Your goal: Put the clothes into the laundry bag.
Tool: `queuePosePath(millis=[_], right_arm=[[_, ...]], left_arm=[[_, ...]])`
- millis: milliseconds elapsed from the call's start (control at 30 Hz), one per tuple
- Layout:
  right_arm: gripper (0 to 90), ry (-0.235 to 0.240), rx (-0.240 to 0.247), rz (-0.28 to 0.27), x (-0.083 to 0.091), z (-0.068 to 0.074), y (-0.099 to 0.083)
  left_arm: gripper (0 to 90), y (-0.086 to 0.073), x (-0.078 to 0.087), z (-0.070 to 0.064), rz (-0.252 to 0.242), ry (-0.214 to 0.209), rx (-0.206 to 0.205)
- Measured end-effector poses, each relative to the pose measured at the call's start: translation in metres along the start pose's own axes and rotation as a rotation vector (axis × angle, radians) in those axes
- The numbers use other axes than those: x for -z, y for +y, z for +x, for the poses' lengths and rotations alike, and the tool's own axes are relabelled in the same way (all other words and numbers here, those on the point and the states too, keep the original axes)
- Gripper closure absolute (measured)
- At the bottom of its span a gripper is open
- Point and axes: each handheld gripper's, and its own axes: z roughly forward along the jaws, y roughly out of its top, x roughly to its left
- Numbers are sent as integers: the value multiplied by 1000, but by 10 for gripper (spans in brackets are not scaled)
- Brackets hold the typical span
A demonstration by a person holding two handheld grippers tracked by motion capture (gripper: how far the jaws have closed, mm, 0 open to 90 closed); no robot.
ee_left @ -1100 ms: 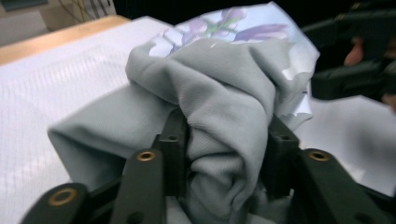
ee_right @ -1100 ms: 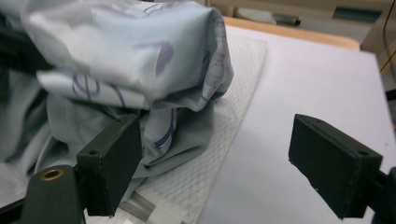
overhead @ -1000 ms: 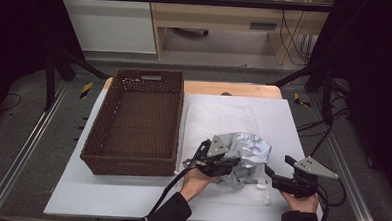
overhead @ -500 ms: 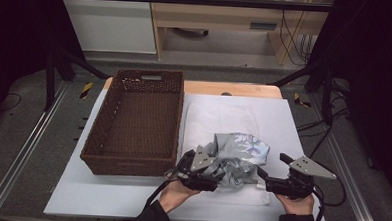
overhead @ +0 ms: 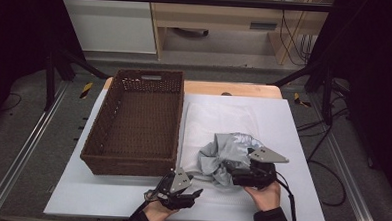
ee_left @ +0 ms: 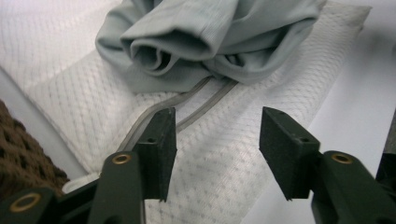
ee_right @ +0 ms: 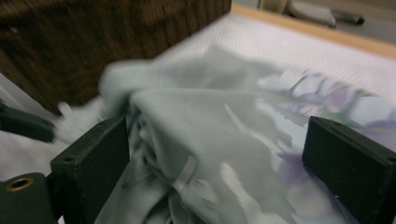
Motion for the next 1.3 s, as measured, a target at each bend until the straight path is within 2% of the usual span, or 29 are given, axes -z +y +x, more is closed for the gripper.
queuePosePath(millis=[33,67,100,133,200,300,400,467,533,700,767,833,900,1033,1133,1267,1300], right_arm=[[100,-14,1,20,-6,0,-5],[135,-29,-21,19,-14,-1,-16],[135,-29,-21,19,-14,-1,-16],[151,-19,-44,17,-17,-1,-21],[173,-24,-45,47,-22,-3,-26],[190,-5,-97,70,-25,-8,-30],[223,-6,-124,73,-27,-10,-35],[258,-21,-131,68,-28,-10,-38],[288,-47,-117,60,-28,-6,-40],[417,-32,-112,55,-26,-6,-41],[486,-28,-110,56,-24,-6,-40],[590,-25,-101,57,-21,-7,-39],[653,-19,-113,61,-19,-9,-38],[700,-16,-140,71,-13,-14,-35],[708,-60,-142,50,1,-21,-31],[711,-152,-165,-1,32,-41,-29],[711,-185,-160,-2,38,-46,-31]], left_arm=[[490,-1,-1,0,4,-8,0],[497,-2,-3,0,7,-21,0],[497,-3,-5,0,11,-29,-7],[509,-4,-7,-1,20,-24,-15],[526,-6,-10,-2,37,-22,-23],[583,-7,-11,-3,41,-22,-19],[640,-7,-11,-1,39,-26,-9],[680,-8,-12,-1,44,-30,-10],[723,-8,-14,-1,49,-31,-10],[821,-8,-16,-2,58,-39,-19],[823,-9,-17,-2,62,-44,-26],[829,-10,-18,-1,62,-49,-26],[841,-10,-18,-1,61,-52,-28],[848,-10,-18,-2,59,-47,-60],[846,-11,-18,-2,58,-47,-71],[836,-11,-18,-1,54,-53,-36],[830,-11,-18,-1,53,-53,-40]])
